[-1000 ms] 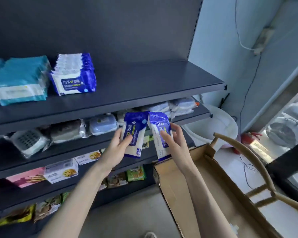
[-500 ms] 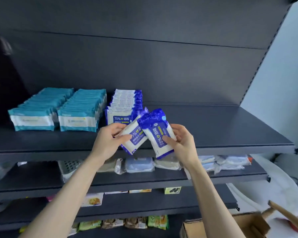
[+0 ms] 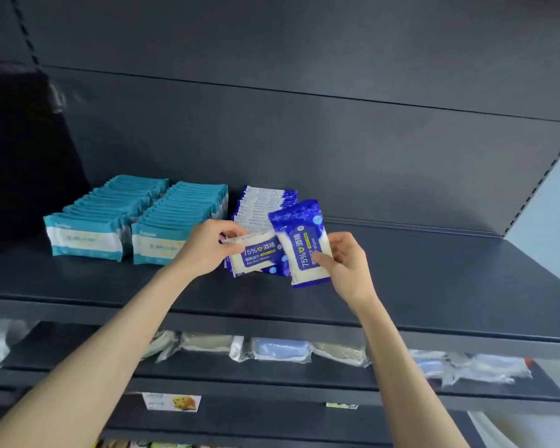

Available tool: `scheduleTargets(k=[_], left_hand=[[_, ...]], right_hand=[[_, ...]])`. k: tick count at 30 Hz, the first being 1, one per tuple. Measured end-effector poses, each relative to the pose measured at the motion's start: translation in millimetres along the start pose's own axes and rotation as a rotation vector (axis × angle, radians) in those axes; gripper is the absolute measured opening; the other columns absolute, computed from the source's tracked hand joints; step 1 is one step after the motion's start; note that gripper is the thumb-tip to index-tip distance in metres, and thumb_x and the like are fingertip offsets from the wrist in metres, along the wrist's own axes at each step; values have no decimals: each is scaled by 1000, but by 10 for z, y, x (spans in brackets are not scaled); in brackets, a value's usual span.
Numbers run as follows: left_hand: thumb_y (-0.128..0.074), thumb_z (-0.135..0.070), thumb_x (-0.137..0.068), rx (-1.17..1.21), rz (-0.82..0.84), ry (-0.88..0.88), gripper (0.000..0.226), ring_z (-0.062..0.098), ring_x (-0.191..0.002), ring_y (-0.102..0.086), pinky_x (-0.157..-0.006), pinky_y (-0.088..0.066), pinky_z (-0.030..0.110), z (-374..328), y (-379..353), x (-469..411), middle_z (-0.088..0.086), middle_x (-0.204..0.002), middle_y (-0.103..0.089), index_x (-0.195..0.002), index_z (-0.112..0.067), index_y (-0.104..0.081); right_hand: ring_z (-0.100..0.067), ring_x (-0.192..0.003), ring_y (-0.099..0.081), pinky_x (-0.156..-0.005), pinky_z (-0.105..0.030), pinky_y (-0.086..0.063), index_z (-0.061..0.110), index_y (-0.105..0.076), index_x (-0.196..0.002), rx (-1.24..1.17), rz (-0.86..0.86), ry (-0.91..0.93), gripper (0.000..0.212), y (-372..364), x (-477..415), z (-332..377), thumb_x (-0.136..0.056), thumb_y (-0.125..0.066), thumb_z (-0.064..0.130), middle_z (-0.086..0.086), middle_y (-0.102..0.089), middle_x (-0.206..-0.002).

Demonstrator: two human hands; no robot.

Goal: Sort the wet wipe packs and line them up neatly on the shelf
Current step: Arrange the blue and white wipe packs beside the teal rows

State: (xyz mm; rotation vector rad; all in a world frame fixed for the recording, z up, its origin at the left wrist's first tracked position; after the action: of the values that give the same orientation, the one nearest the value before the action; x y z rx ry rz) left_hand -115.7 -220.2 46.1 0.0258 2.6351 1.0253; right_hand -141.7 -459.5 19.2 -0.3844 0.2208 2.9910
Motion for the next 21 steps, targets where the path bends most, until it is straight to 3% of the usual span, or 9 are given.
scheduleTargets(k=[4,8,12,15,17,21], left_hand=[[-75,-9,-78,-88,-27,4,17,13,-86,-58,-72,-40,22,74,9,-87,-3,-90,-65,-92,-16,-68],[-72,-14,-82,-189,-16,-70,15,13,-90,-54,-76,-36,22,123,-46,-103,-3,-96,-57,-95,-14,-66],[-69,-21,-85,-247,-13,-154,23,15,-96,-52,-86,-43,31,147,-68,-112,-4,-102,-49,-105,-14,-63],[-70,-28,-83,-361,-111,-267,35,18,-106,-47,-92,-35,31,146,-8,-88,-1,-110,-52,-114,-14,-62],[-71,-32,-82,-292,-159,-336,37,16,-103,-47,-88,-33,27,139,58,-15,-2,-107,-55,-114,-13,-64],[-74,-30,-80,-26,19,-288,38,-4,-82,-55,-75,-44,14,143,29,126,-15,-93,-56,-112,-13,-64]], right_hand=[[-24,-89,-67,-76,-43,-56,22,-45,-102,-80,-25,-35,36,-77,11,-48,-85,-65,-2,-11,-66,-105],[-23,-93,-66,-67,-35,-55,27,-45,-110,-150,-23,-39,50,-186,60,-77,-82,-64,-9,-6,-63,-110],[-19,-89,-68,-61,-33,-56,19,-48,-111,-247,-79,-64,40,-297,103,-88,-86,-59,-9,-3,-67,-104],[-13,-80,-69,-65,-29,-57,13,-54,-109,-318,-135,-66,28,-386,148,-106,-89,-57,-6,2,-72,-92],[-13,-79,-69,-67,-25,-54,11,-59,-105,-332,-175,-80,20,-443,173,-155,-90,-59,0,3,-74,-89],[-16,-79,-67,-64,-24,-52,9,-62,-105,-418,-173,-132,18,-624,227,-233,-88,-63,3,-3,-74,-91]])
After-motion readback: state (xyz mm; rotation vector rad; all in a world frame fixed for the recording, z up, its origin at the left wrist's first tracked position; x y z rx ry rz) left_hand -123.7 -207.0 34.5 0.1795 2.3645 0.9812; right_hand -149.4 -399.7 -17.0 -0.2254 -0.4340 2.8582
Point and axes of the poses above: each hand's wrist, its own x-axis away from the middle knuckle, its own y-axis out of the back of the hand, z = x × y, the point moved 5 cm from there along -x, towards the middle knuckle
